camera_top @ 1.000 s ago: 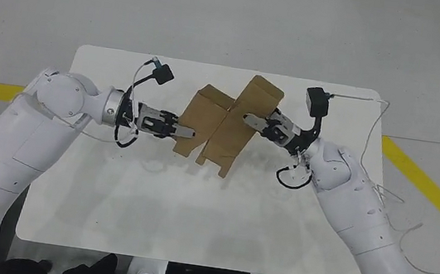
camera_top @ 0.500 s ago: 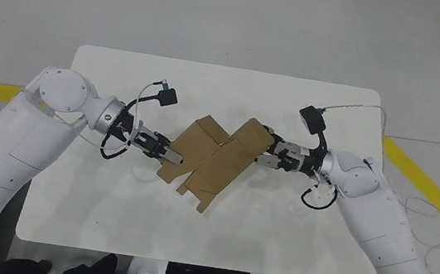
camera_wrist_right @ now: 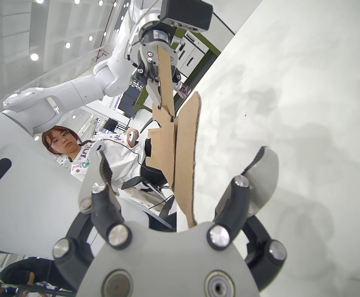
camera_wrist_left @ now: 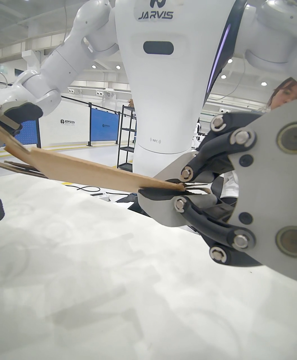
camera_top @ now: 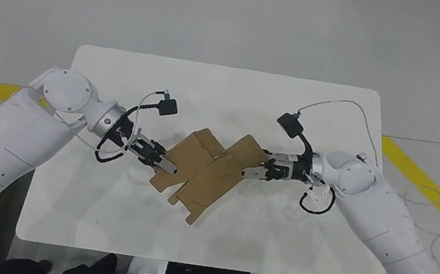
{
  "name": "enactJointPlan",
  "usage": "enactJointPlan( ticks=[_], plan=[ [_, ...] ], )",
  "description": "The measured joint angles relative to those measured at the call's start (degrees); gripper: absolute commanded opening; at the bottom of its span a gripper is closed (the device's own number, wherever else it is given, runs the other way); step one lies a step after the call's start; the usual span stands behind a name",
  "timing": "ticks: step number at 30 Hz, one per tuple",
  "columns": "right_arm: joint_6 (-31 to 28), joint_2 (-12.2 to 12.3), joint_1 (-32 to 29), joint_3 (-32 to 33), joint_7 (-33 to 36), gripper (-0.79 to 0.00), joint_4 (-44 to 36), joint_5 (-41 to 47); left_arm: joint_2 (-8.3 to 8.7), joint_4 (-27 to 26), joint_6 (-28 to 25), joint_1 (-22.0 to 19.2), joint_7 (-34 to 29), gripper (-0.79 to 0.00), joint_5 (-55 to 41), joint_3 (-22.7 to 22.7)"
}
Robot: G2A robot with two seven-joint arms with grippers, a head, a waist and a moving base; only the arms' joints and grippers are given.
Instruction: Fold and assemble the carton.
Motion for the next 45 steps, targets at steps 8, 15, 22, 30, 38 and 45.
enactJointPlan(
  ticks=[8, 15, 22, 30, 38, 45],
  plan=[
    [-1.5, 1.2, 2.8, -5.3, -1.5, -0.785, 1.1, 2.2, 1.19, 0.2, 0.0, -3.0, 0.0, -0.785, -2.3, 3.9],
    [-5.3, 2.0, 5.1, -9.8, -5.3, -0.785, 2.0, 3.2, 1.93, 0.4, 0.0, -4.7, 0.0, -0.576, -3.7, 6.2],
    [-10.6, 2.7, 6.9, -12.9, -10.6, -0.785, 4.2, 3.9, 2.29, 1.9, -0.4, -5.2, 0.3, 0.0, -6.7, 5.3],
    [-11.7, 2.7, 5.7, -9.5, -12.0, -0.785, 5.7, 6.1, 2.55, 4.2, -7.7, -3.2, 7.7, 0.0, -4.6, 1.5],
    [-11.7, 1.9, 2.3, -3.3, -19.1, -0.785, 6.2, -1.3, 2.65, 3.4, -9.4, -0.5, 13.0, 0.0, -4.9, -1.5],
    [-11.7, 0.9, 0.2, -1.1, -24.5, -0.785, 5.2, -7.5, 2.21, 1.7, -9.9, 2.3, 17.5, 0.0, -8.4, -3.5]
  ],
)
